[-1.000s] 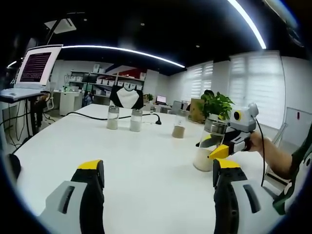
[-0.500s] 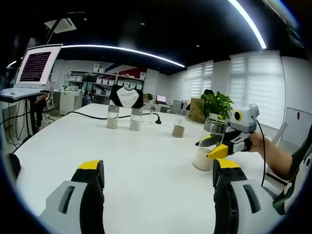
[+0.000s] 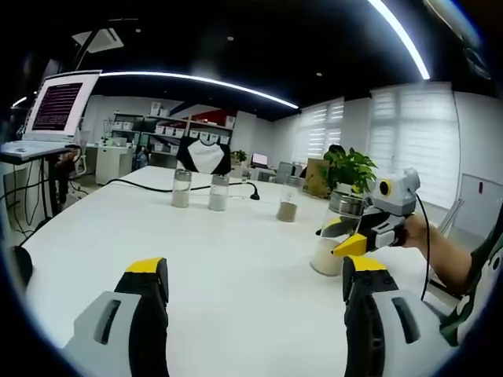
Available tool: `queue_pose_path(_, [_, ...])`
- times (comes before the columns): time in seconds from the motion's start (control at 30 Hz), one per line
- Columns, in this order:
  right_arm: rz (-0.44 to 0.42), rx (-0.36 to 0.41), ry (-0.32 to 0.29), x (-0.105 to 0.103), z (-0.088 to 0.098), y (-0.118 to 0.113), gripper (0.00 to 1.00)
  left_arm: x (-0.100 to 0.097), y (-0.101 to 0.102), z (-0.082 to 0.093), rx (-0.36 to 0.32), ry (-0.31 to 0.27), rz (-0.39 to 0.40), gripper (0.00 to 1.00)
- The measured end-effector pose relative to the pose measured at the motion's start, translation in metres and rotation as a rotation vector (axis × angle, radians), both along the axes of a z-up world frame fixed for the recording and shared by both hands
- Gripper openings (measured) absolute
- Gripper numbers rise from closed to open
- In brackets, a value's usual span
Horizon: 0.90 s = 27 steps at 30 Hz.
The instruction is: Rotate the seasoning bottle until the label or dispensing opening points toward the visible target arrow and the bottle remains upright within the marked orientation range
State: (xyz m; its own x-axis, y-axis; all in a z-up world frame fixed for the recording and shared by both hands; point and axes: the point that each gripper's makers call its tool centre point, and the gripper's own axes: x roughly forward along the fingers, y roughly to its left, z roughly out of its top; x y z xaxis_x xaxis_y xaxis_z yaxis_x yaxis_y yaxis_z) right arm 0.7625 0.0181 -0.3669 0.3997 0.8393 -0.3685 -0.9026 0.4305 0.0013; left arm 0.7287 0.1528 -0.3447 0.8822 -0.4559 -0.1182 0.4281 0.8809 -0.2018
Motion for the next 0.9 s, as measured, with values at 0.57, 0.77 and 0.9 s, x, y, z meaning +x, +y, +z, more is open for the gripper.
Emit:
queue_pose_path(0.57, [-0.124,-0.005,-0.003,0.0024,-0.0007,-0.0028,0.41,-0.0002,-0.004,-0.0032,0.0,0.009,-0.011,0.97])
queue_pose_path(0.77, [-0.182,-0.006,0.004,0.0047,-0.0008,-0.004,0.41,-0.0007,-0.0052,-0.0025,-0.006,0.008,-0.016,0.97])
queue_pose_path(0.9, [-0.228,-0.006,-0.002,0.0055,-0.0007,-0.0049,0.41,-0.0007,-0.0042,-0.0024,-0.005,0.008,-0.012,0.97])
